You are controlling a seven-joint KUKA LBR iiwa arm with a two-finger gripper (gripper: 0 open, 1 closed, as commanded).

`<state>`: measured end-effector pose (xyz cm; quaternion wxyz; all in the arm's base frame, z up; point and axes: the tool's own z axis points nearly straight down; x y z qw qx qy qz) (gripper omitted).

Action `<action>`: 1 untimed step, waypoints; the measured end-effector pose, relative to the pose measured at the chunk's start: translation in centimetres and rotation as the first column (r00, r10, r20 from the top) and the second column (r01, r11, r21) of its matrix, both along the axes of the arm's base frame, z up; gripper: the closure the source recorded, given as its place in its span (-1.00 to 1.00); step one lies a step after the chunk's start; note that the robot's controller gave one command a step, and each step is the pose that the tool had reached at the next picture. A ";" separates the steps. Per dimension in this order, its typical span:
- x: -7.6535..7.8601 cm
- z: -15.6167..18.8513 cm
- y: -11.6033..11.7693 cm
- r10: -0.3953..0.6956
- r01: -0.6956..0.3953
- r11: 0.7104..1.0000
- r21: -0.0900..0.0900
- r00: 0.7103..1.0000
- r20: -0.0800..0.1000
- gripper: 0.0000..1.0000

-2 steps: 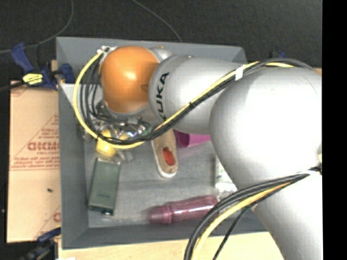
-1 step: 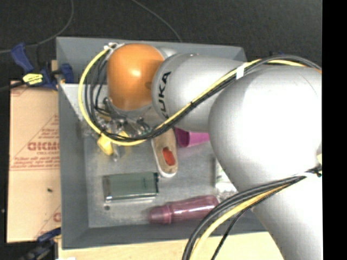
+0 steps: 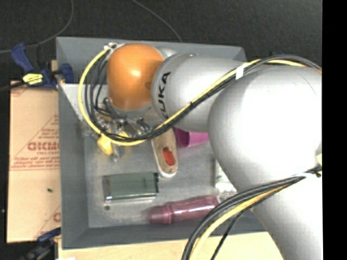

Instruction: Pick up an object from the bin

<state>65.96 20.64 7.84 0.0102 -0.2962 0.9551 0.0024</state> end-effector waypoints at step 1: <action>0.3 5.0 0.0 -0.003 0.003 1.000 0.004 1.000 0.011 1.00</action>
Offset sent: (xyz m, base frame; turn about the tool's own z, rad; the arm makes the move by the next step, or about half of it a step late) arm 0.0002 0.0001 0.0396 0.0000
